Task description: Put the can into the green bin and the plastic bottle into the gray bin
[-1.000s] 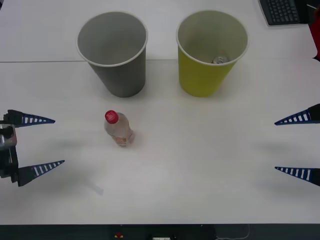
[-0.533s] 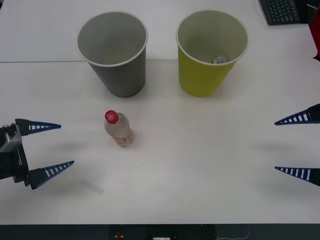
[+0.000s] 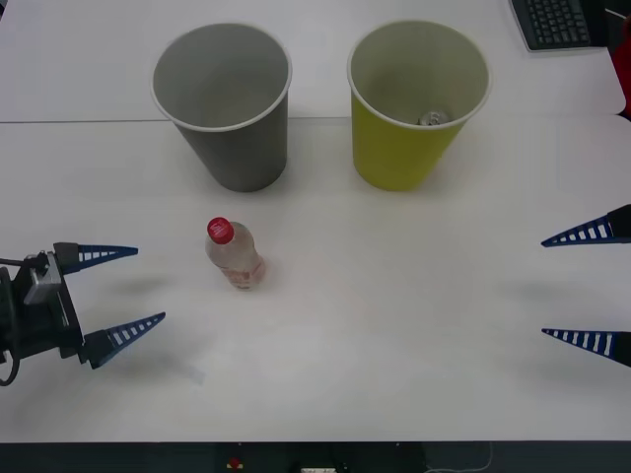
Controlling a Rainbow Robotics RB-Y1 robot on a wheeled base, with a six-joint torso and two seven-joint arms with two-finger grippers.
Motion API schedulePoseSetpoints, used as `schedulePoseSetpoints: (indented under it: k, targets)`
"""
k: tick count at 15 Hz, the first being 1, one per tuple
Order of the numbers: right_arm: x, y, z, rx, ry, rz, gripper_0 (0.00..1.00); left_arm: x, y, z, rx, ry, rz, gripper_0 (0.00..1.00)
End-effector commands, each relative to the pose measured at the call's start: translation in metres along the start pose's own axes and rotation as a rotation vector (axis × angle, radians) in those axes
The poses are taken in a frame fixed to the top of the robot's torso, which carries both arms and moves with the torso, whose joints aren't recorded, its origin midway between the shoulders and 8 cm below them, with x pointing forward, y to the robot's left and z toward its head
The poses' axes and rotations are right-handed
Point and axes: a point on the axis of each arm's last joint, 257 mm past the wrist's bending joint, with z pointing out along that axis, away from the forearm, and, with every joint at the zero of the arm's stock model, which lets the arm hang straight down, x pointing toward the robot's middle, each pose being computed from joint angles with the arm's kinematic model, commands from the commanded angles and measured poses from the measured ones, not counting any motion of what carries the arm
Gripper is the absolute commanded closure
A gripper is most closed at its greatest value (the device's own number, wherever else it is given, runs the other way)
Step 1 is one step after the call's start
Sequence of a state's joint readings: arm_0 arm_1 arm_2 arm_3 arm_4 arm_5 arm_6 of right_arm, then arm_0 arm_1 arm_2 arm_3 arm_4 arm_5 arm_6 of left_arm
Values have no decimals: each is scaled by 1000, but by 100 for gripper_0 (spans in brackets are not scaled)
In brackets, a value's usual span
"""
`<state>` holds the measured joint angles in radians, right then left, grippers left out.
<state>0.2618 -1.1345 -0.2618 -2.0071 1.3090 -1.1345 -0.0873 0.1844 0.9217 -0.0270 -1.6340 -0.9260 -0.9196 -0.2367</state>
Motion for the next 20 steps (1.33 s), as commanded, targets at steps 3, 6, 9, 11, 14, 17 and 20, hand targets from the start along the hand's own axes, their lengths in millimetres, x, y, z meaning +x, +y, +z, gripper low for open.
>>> schedulePoseSetpoints:
  k: [3,6,9,11,14,17,20]
  targets:
    - [0,0,0,0,0,0,0,12,1,18,-7,-78,-21,0]
    - [0,0,0,0,0,0,0,15,-3,34,1,-143,-70,0]
    - [0,0,0,0,0,0,0,13,-7,50,-4,-183,-92,0]
    - [0,0,0,0,0,0,0,10,-9,61,-18,-201,-101,0]
    - [0,0,0,0,0,0,0,7,-10,78,-34,-212,-112,0]
    - [0,0,0,0,0,0,0,4,-11,93,-49,-218,-124,0]
    - [0,0,0,0,0,0,0,1,-8,108,-68,-219,-122,0]
